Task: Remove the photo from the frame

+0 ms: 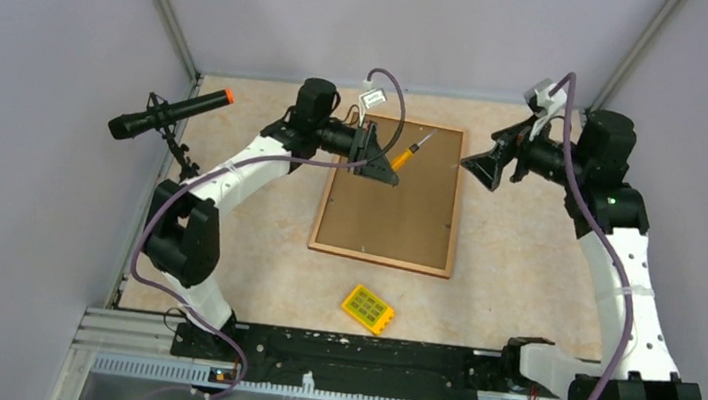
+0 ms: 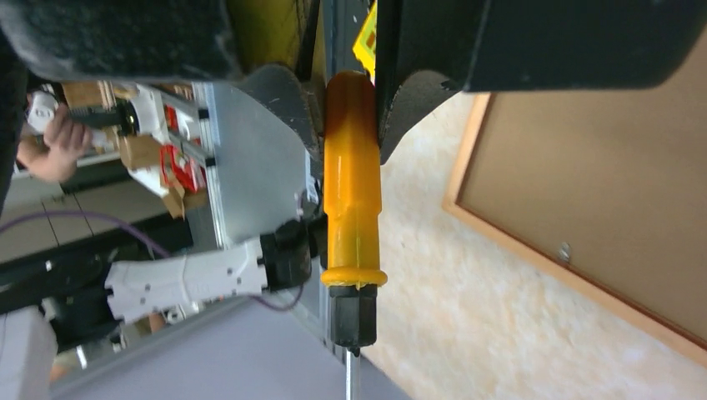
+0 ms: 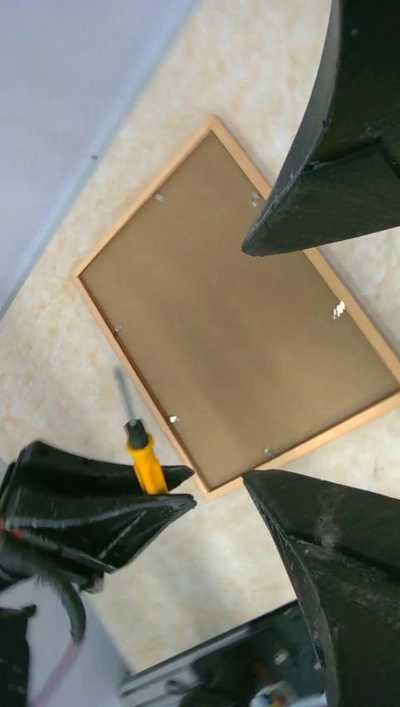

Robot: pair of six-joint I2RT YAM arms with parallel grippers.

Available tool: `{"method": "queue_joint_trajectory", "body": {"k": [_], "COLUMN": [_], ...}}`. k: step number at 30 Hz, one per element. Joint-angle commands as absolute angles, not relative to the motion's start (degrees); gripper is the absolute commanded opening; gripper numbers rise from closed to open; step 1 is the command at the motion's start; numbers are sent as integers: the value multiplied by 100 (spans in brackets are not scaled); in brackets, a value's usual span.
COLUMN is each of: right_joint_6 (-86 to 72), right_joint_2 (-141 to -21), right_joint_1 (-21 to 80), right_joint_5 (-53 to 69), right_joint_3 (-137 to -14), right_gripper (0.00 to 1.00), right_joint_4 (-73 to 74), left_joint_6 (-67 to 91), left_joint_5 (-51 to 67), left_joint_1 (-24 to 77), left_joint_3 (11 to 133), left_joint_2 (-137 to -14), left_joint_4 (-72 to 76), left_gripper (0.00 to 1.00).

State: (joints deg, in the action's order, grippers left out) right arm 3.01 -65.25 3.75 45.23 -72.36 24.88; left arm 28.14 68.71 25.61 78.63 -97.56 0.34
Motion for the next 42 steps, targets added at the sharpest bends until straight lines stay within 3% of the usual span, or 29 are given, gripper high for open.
{"method": "queue_joint_trajectory", "body": {"k": [1, 9, 15, 19, 26, 28, 30, 31, 32, 33, 35, 39, 42], "right_joint_6": [3286, 5459, 5890, 6020, 6081, 6080, 6029, 5963, 5893, 5803, 5523, 4816, 4207], "right_joint_2": [-6322, -6326, -6170, -6063, -6071, -6087, -6086, -6079, -6051, -6010, -5926, -5846, -5834], "right_joint_1": [863, 2382, 3716, 4095, 4259, 4285, 4312, 4311, 4314, 4311, 4315, 4307, 4234], "right_joint_5": [4509, 3578, 2322, 1840, 1680, 1670, 1643, 1628, 1619, 1628, 1667, 1472, 1367], "right_joint_3": [-7909, -8241, -7799, -7476, -7334, -7338, -7330, -7314, -7274, -7235, -7114, -6945, -6904], "right_gripper": [95, 91, 79, 71, 45, 31, 9, 0, 0, 0, 0, 0, 0], "right_joint_4": [4396, 5640, 5759, 5735, 5712, 5685, 5613, 5549, 5468, 5386, 5191, 4559, 4049], "left_joint_6": [976, -929, -918, -923, -952, -941, -948, -930, -916, -922, -773, 557, 1229], "left_joint_5": [7540, 7580, 7694, 7753, 7793, 7806, 7750, 7677, 7599, 7554, 7454, 7083, 6803], "left_joint_1": [2689, 3420, 3661, 3693, 3717, 3713, 3705, 3702, 3673, 3630, 3463, 2935, 2681], "left_joint_3": [8085, 8575, 8385, 8327, 8157, 8130, 8139, 8161, 8203, 8253, 8268, 7591, 7339], "left_joint_2": [-9539, -9869, -9799, -9711, -9543, -9520, -9488, -9465, -9432, -9382, -9237, -8496, -8100], "left_joint_4": [-2464, -4880, -4823, -4814, -4712, -4679, -4650, -4613, -4570, -4525, -4246, -2436, -1489], "left_gripper": [0, 0, 0, 0, 0, 0, 0, 3, 11, 22, 53, 97, 99]}}
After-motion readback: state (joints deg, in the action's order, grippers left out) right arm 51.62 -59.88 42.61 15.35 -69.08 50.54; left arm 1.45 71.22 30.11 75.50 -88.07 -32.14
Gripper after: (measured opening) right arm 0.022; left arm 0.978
